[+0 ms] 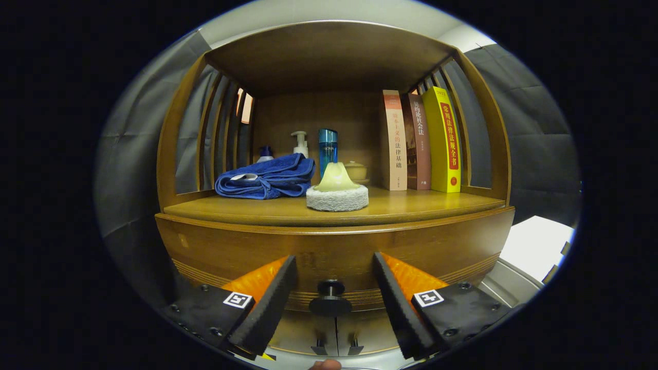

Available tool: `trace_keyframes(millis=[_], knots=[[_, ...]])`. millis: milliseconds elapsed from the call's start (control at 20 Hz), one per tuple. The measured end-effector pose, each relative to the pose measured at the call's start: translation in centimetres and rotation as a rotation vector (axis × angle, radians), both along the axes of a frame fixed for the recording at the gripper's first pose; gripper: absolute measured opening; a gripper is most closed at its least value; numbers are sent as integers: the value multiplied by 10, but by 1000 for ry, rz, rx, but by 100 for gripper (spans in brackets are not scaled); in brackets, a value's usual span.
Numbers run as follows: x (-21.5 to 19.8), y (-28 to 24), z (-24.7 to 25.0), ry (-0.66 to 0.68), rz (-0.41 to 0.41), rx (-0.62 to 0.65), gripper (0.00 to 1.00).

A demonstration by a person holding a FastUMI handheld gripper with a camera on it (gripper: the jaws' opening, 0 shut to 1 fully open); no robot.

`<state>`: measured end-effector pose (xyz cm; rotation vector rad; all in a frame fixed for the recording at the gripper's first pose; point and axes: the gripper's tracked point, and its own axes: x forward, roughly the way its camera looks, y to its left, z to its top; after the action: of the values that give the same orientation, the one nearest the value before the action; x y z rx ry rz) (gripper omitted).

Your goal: Pull open the drawer, take out the items inside it, and place them on the countertop above the cabinet.

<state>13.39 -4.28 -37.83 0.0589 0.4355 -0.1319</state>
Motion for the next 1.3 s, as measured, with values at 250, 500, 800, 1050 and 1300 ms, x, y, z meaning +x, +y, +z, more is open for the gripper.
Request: trace_keyframes(millis=[250, 500, 800, 1050, 1300], knots=[[2, 0, -3, 1, -5, 16, 99], [0, 11, 8, -22, 33, 18, 99], [-35, 23, 88, -115, 20, -35, 99], [-68, 36, 129, -101, 37, -81, 98], [-101, 44, 171, -141, 37, -77, 98]])
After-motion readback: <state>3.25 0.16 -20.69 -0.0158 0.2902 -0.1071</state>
